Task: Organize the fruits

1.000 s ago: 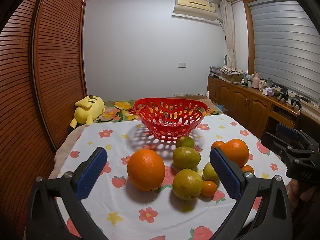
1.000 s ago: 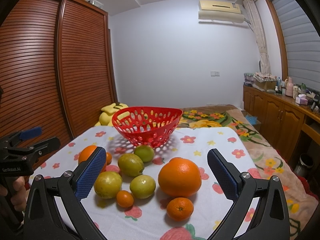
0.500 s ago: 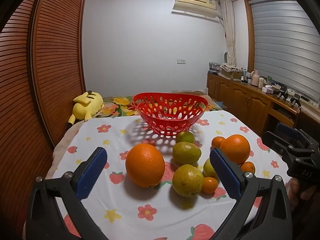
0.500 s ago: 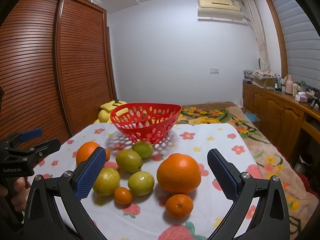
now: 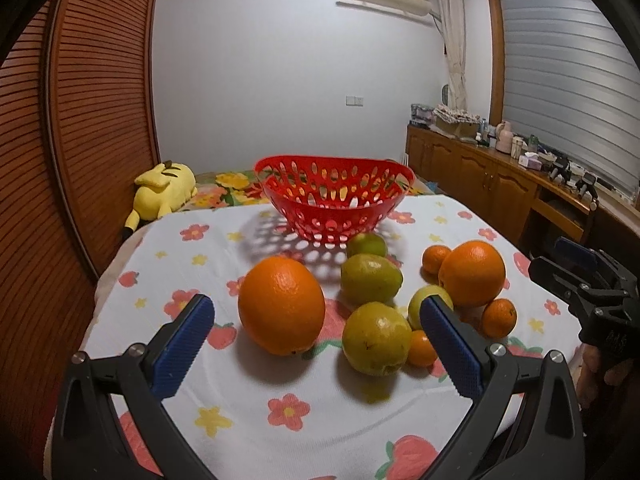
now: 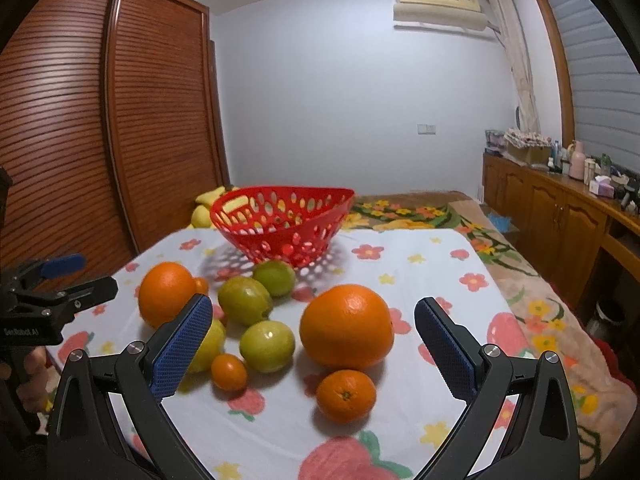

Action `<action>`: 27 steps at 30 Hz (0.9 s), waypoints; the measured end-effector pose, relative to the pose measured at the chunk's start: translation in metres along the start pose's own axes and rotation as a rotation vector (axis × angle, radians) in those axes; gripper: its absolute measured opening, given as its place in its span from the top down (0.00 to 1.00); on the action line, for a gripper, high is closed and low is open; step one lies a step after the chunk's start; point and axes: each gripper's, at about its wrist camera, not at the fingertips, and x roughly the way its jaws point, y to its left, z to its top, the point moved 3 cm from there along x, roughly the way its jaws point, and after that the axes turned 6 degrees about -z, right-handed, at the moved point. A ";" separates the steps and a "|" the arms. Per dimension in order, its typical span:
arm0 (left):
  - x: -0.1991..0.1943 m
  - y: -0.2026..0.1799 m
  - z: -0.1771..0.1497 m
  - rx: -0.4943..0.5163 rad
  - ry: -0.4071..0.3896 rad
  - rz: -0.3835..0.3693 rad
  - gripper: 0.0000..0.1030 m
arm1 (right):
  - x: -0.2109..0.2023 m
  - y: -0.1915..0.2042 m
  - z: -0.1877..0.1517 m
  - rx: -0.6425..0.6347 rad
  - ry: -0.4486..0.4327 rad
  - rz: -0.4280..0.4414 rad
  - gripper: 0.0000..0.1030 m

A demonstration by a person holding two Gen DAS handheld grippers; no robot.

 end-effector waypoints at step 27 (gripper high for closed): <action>0.050 -0.014 -0.023 0.039 0.169 -0.134 0.00 | 0.031 -0.026 -0.044 -0.016 0.163 0.027 0.01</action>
